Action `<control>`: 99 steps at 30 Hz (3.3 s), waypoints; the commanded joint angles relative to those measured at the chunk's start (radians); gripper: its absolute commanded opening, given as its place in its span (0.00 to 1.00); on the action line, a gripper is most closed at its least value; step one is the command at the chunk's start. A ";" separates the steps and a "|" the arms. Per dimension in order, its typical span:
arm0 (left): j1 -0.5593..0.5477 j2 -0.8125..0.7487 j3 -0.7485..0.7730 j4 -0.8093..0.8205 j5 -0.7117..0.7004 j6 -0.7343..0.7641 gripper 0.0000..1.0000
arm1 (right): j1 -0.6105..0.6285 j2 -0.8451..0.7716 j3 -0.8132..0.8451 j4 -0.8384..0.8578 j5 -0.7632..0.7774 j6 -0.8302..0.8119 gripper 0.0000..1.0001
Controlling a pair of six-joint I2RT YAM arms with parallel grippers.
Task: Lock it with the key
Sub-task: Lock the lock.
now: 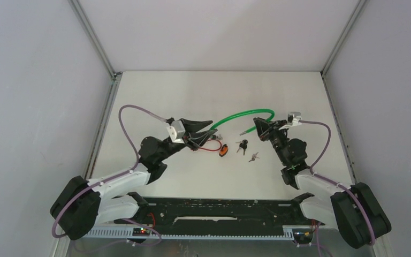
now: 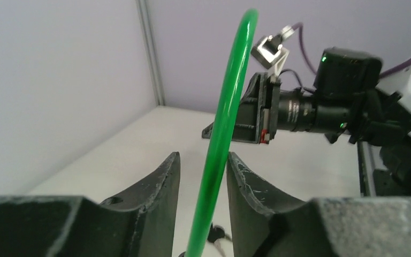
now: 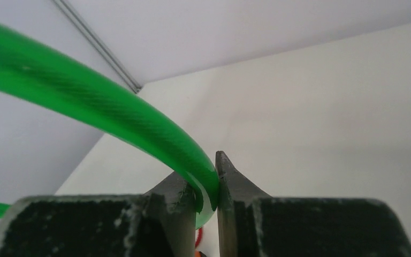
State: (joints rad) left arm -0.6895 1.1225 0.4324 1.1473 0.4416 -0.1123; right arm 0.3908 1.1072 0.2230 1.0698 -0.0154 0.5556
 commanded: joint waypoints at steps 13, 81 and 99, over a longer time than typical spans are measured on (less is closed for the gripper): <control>0.006 0.026 0.106 -0.304 -0.070 0.154 0.47 | 0.034 -0.028 0.042 -0.171 0.194 -0.001 0.00; 0.088 0.625 0.289 -0.144 -0.104 -0.099 0.45 | -0.013 0.028 0.044 -0.189 0.187 0.166 0.00; 0.110 0.610 0.329 -0.175 -0.082 -0.126 0.00 | -0.011 0.027 0.044 -0.194 0.187 0.165 0.00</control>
State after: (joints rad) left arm -0.5884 1.7542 0.6933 0.9661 0.3702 -0.2195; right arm 0.3817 1.1446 0.2195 0.7837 0.1638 0.6895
